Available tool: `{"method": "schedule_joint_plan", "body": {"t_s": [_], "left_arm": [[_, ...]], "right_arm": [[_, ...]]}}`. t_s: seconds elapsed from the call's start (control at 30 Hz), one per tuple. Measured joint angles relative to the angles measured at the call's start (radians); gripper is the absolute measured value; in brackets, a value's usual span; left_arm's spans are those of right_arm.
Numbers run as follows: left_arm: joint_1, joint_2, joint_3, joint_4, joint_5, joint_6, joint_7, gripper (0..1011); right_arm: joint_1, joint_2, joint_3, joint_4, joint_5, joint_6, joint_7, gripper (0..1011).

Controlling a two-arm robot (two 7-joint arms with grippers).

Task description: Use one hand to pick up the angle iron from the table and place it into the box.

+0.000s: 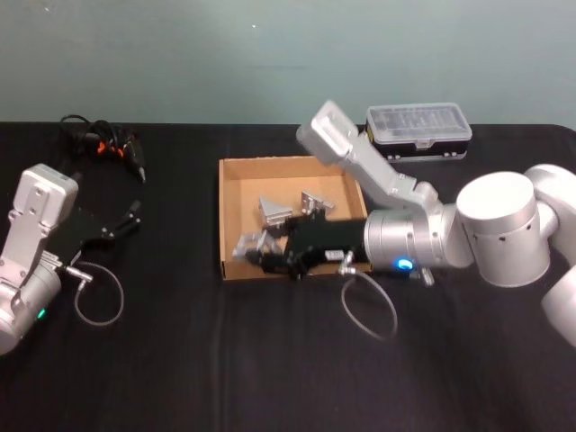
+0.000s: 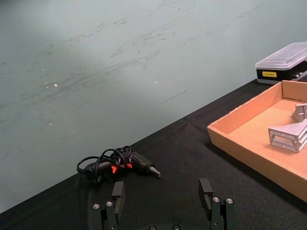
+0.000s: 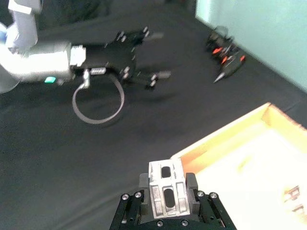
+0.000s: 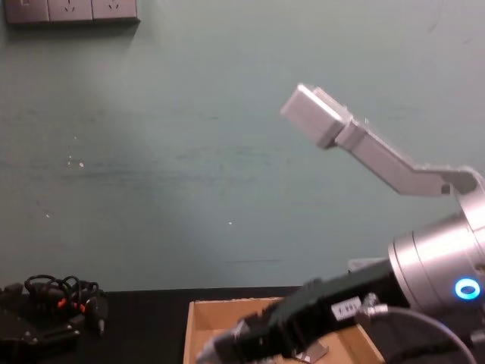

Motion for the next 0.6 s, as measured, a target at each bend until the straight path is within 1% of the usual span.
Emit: {"method": "schedule_joint_plan", "body": {"t_s": [0.07, 0.17, 0.33, 0.4, 0.6], "left_arm": [[0.0, 0.0, 0.0, 0.0, 0.0, 0.0, 0.0, 1011], [0.0, 0.0, 0.0, 0.0, 0.0, 0.0, 0.0, 1011], [0.0, 0.0, 0.0, 0.0, 0.0, 0.0, 0.0, 1011], [0.0, 0.0, 0.0, 0.0, 0.0, 0.0, 0.0, 1011], [0.0, 0.0, 0.0, 0.0, 0.0, 0.0, 0.0, 1011]], "right_arm": [[0.005, -0.006, 0.008, 0.008, -0.001, -0.009, -0.009, 461], [0.017, -0.031, 0.026, 0.053, -0.004, -0.025, -0.033, 461], [0.021, -0.062, 0.048, 0.115, -0.01, -0.044, -0.067, 461], [0.017, -0.075, 0.061, 0.14, -0.016, -0.057, -0.086, 461], [-0.002, -0.093, 0.088, 0.181, -0.033, -0.084, -0.129, 461]]}}
